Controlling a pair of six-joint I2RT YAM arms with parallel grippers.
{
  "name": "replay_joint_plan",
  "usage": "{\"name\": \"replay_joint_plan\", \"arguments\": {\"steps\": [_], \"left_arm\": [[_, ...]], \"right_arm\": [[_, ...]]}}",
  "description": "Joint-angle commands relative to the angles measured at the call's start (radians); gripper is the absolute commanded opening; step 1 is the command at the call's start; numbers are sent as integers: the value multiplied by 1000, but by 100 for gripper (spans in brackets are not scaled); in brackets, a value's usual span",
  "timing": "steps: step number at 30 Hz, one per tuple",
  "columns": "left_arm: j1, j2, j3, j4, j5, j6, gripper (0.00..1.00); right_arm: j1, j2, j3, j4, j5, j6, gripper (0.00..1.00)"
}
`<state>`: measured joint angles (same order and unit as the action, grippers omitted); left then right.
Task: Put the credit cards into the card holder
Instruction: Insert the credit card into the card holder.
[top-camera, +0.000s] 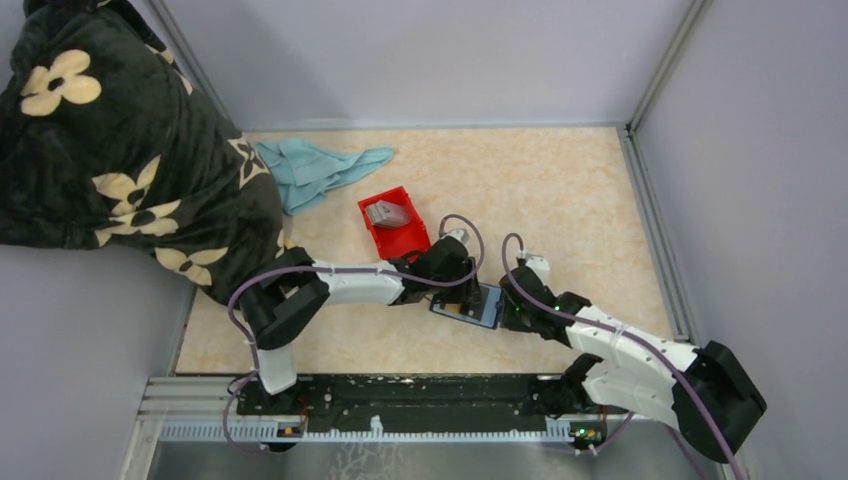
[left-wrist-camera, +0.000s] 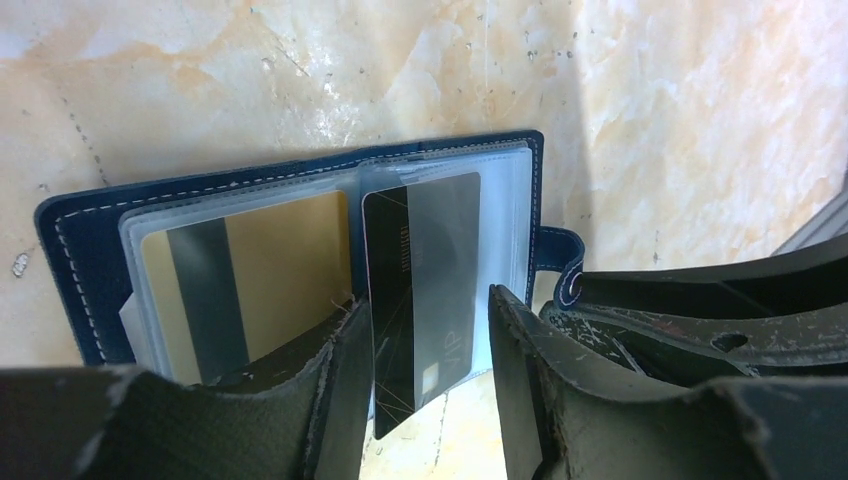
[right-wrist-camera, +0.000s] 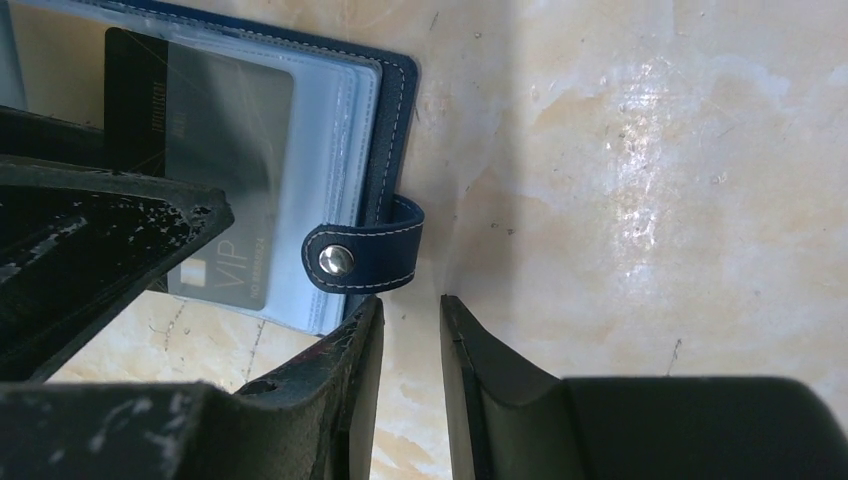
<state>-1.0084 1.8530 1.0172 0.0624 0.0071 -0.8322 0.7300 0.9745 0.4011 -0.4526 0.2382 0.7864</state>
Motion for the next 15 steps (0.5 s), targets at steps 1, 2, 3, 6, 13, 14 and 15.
{"name": "replay_joint_plan", "arguments": {"steps": [1,2,3,6,13,14,15], "left_arm": [[-18,85,19,-232,-143,72,53],[-22,92,24,-241,-149,73,53],[-27,97,29,-250,-156,73,53],[-38,111,37,-268,-170,74,53],[-71,140,79,-325,-213,83,55],[-75,143,87,-333,-221,85,56],[-79,146,91,-340,-227,86,56]], "right_arm": [[-4,16,51,40,13,-10,28],[-4,18,52,44,10,-11,28],[-4,20,52,49,8,-11,28],[-5,28,52,61,2,-13,28],[-3,61,56,96,-18,-13,26],[-2,65,58,99,-20,-13,25],[0,69,60,104,-21,-13,25]]}}
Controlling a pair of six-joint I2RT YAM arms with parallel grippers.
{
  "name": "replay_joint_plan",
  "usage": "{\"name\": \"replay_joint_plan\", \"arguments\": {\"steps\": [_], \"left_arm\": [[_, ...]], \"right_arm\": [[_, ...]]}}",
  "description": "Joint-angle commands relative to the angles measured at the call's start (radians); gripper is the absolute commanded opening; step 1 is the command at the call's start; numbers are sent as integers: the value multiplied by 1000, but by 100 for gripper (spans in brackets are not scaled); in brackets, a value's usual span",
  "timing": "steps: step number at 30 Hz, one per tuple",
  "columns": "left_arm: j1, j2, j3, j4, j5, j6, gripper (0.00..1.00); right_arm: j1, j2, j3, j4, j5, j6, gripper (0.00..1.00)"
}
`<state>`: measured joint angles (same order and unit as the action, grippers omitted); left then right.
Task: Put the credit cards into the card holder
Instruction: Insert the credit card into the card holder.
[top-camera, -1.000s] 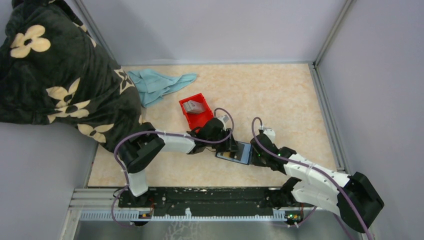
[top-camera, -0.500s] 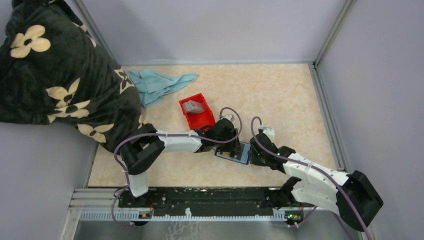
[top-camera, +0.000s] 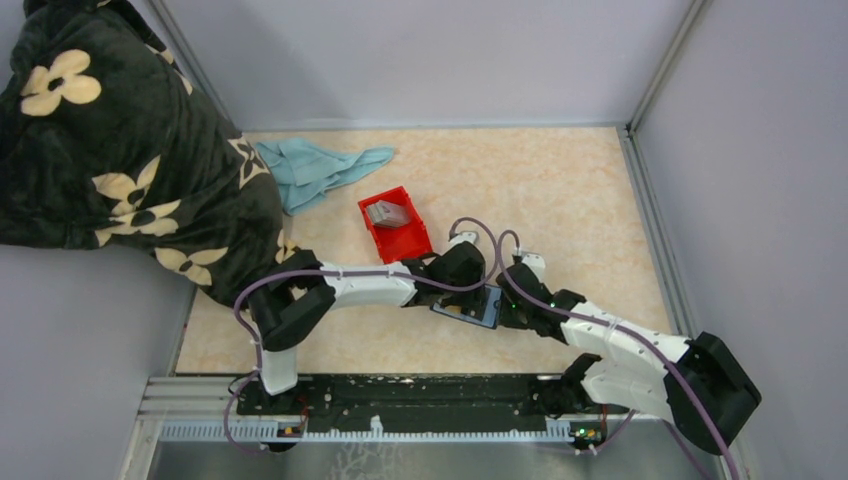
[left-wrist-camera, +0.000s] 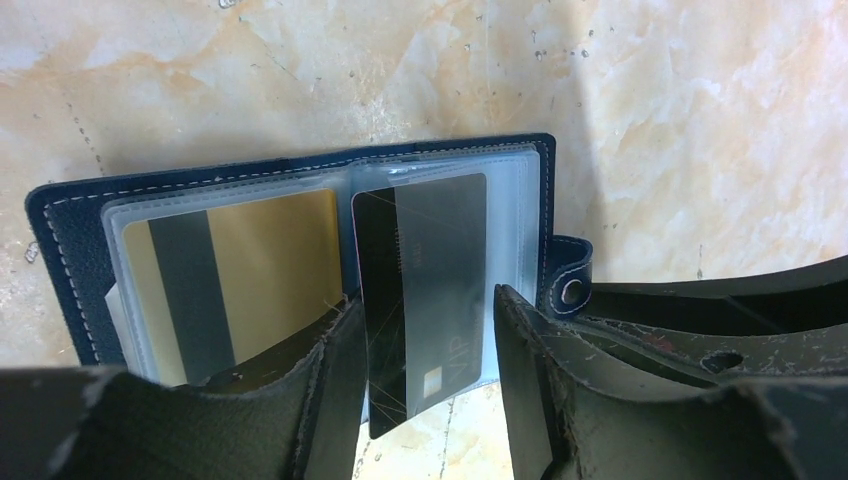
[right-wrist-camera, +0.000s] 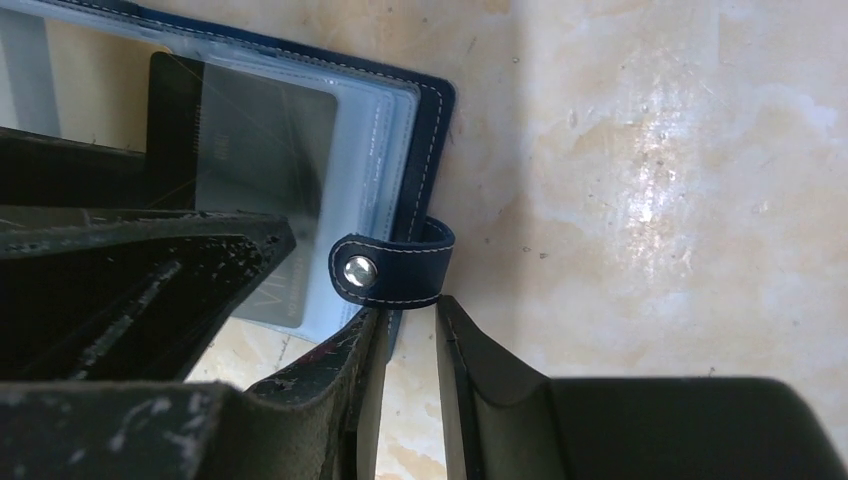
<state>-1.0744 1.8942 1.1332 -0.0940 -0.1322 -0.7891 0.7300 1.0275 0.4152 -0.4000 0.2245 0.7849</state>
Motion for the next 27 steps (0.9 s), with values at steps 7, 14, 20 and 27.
{"name": "replay_joint_plan", "arguments": {"steps": [7,14,20,27], "left_arm": [[-40,114,3,-217,-125,47,57],[-69,140,51,-286,-165,50,60],[-73,83,24,-326,-277,-3,66],[-73,31,2,-303,-317,-3,67]], "right_arm": [[7,49,57,75,-15,-16,24],[8,61,56,100,-30,-19,23],[9,70,48,116,-33,-22,23],[8,72,33,139,-46,-19,23]]}}
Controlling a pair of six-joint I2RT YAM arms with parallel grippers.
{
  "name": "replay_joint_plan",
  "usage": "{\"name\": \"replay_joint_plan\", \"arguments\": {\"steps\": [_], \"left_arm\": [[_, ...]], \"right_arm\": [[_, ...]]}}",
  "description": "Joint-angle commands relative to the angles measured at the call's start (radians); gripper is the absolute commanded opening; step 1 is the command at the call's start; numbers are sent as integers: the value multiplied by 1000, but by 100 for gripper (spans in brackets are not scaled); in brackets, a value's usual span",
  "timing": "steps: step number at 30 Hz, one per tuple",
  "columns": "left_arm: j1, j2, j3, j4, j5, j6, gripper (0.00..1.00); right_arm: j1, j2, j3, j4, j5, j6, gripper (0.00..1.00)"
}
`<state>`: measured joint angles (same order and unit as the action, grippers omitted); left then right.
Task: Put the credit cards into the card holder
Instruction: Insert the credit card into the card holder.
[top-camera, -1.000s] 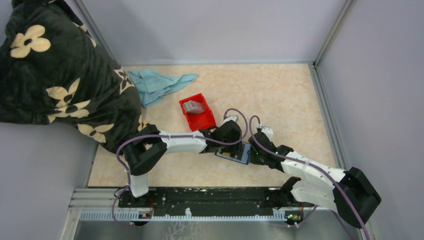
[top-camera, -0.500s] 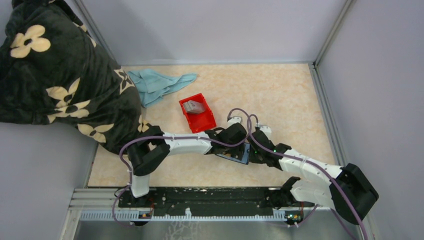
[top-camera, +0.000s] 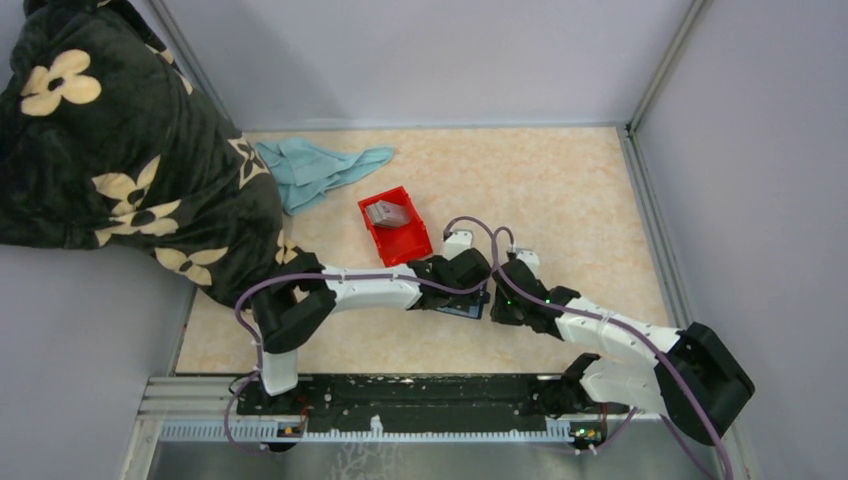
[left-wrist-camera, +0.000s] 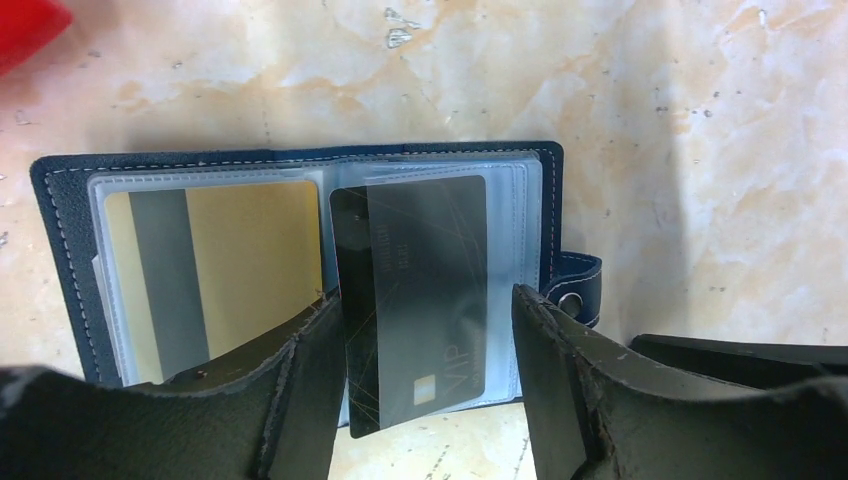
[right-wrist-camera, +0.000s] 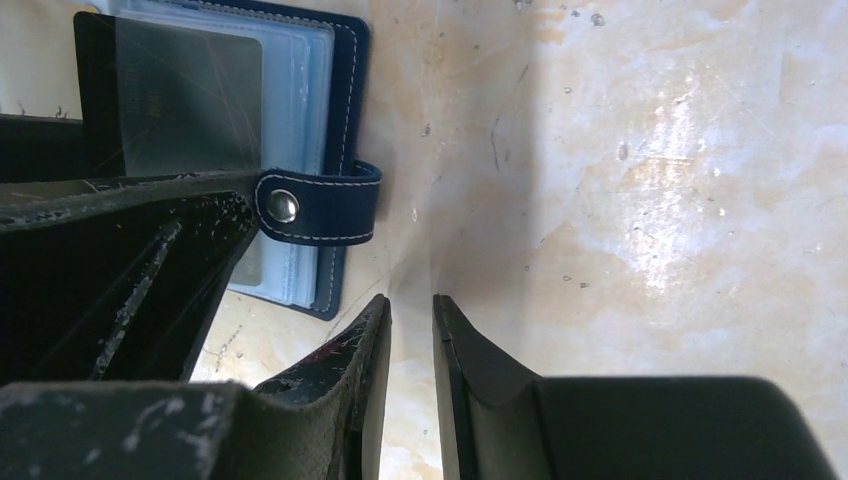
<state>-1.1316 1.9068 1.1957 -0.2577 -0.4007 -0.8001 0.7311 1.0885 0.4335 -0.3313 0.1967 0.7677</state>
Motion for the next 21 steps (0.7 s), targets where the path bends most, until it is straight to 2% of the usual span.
{"name": "replay_joint_plan", "arguments": {"steps": [1,12,21], "left_arm": [[-16,14,-64,-124,-43,12,67],[-25,-63,-143,42,7,33,68],[-26,-60,-160,63,41,20,68]], "right_arm": [[7,10,12,74,-20,-1,23],[8,17,35,124,-45,-26,23],[10,83,76,138,-20,-50,34]]}}
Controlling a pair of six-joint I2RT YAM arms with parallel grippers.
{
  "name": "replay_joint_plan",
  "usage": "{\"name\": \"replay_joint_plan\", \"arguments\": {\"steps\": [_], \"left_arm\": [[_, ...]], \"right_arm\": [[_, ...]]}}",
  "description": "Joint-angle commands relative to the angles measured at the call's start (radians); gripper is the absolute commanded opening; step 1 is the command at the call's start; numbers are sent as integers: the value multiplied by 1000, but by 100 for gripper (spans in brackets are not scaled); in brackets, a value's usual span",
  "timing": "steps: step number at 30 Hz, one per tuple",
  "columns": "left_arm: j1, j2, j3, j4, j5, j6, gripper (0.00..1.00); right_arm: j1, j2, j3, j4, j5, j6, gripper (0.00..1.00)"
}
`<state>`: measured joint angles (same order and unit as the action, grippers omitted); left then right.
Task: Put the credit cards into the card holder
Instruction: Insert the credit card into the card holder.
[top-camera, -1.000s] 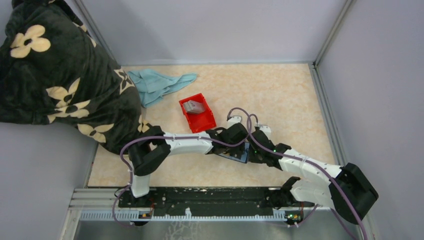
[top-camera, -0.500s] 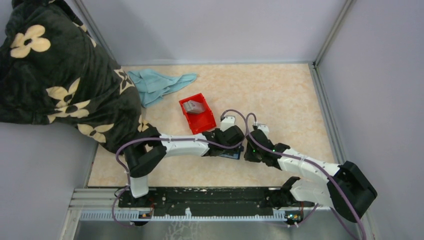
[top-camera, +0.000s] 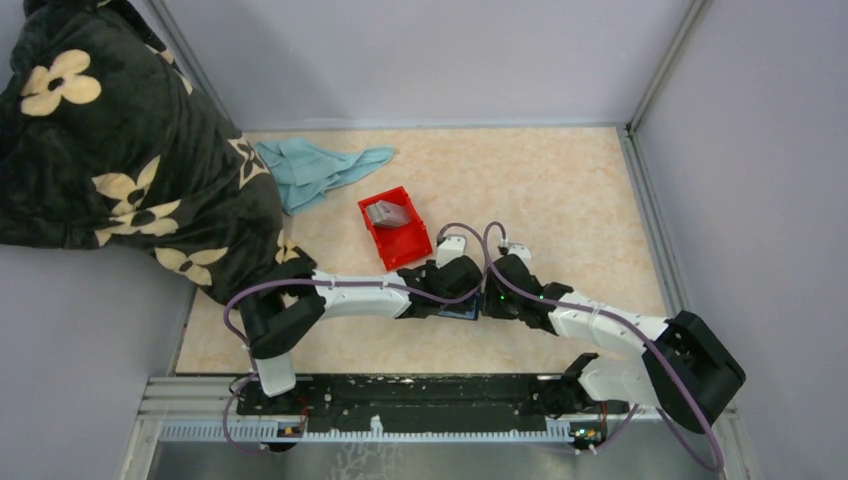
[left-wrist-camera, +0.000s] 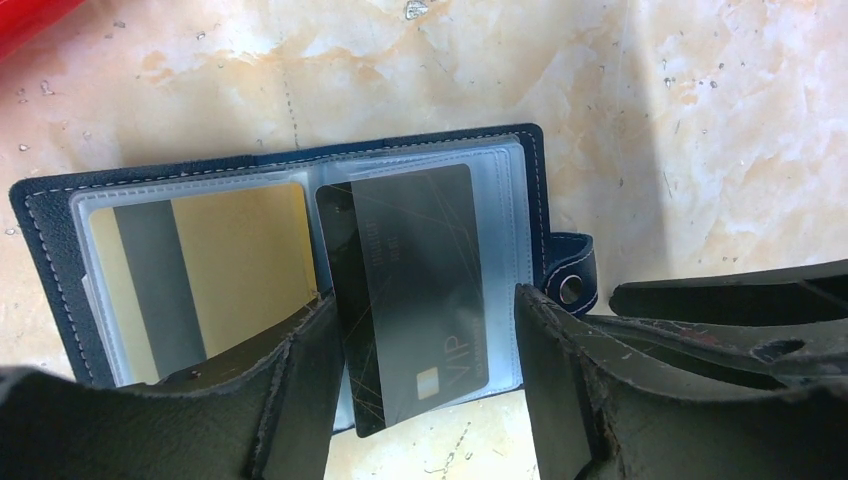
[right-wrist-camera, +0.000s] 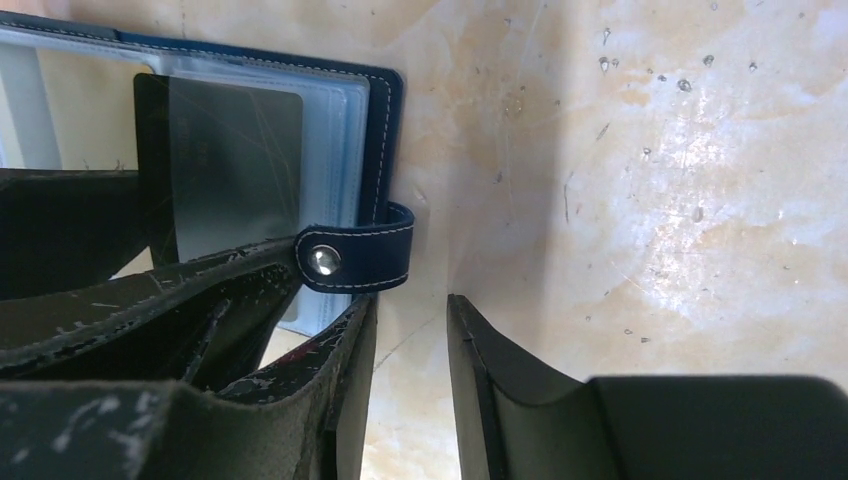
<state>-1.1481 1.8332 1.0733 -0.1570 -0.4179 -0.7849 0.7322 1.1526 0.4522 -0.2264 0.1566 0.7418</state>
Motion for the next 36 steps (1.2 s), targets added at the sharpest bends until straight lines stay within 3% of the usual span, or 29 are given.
{"name": "replay_joint_plan", "arguments": {"steps": [1,17,25,30,36], "left_arm": [[-10,14,-37,-37,61,3,68],[-12,24,-41,-21,116,-24,68],[-14,10,-38,-46,90,-41,69],[-14,7,-23,-82,65,-54,74],[-11,14,29,-180,9,-66,78]], "right_arm": [[9,21,61,34,26,-26,34],[44,121,107,70,165,-54,35],[75,109,75,63,228,-21,20],[76,93,59,68,222,-10,2],[76,73,51,61,223,-7,0]]}}
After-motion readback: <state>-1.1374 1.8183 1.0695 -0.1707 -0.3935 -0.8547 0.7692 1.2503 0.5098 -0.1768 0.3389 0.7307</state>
